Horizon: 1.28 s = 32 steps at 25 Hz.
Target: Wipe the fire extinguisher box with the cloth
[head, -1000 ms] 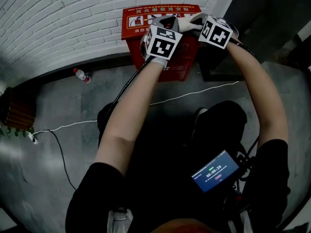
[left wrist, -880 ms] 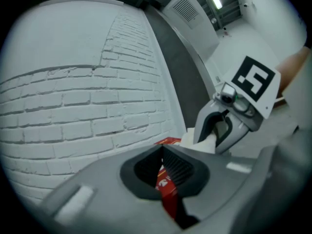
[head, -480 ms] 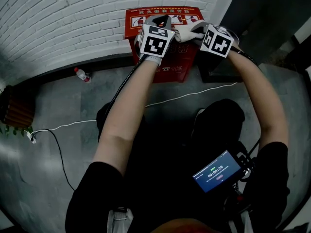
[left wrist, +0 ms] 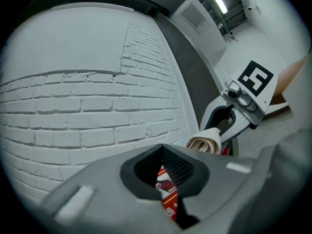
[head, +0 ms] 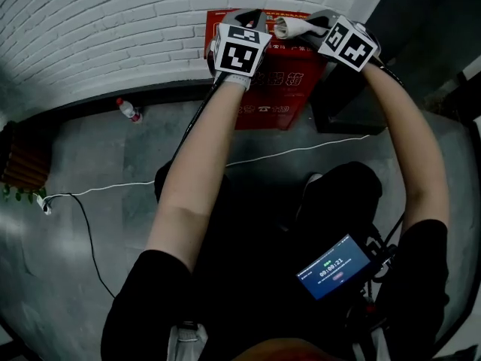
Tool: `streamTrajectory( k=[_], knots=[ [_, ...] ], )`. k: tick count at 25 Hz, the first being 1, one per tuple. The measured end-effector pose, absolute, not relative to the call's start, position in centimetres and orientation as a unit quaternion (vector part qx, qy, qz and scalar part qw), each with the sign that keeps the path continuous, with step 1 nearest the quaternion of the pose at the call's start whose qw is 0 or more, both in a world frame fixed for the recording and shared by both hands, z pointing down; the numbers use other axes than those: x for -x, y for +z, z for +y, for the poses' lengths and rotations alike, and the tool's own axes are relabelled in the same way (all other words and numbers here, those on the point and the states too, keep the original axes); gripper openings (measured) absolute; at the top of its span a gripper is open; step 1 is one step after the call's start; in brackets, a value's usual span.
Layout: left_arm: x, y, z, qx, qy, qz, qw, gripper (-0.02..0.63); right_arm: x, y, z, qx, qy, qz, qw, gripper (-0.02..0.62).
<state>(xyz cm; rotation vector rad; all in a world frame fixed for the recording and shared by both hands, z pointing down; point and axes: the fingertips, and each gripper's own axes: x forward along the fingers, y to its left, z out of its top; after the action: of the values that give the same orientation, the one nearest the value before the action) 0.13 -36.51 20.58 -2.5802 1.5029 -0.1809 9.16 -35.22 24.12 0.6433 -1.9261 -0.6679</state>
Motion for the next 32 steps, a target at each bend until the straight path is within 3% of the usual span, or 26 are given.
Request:
streamTrajectory(
  k=[17,32],
  knots=[
    [5.5,20.5,-43.0,0.838,-0.051,0.54,0.055,0.0,-2.5,23.3,-47.1,-0.267,-0.353,-0.74,0.507,0.086],
    [6.8,22.2,-43.8,0.837,-0.053,0.543,0.031,0.0,-0.6,28.6,-47.8,-0.233,-0.316,-0.748,0.534,0.084]
  ],
)
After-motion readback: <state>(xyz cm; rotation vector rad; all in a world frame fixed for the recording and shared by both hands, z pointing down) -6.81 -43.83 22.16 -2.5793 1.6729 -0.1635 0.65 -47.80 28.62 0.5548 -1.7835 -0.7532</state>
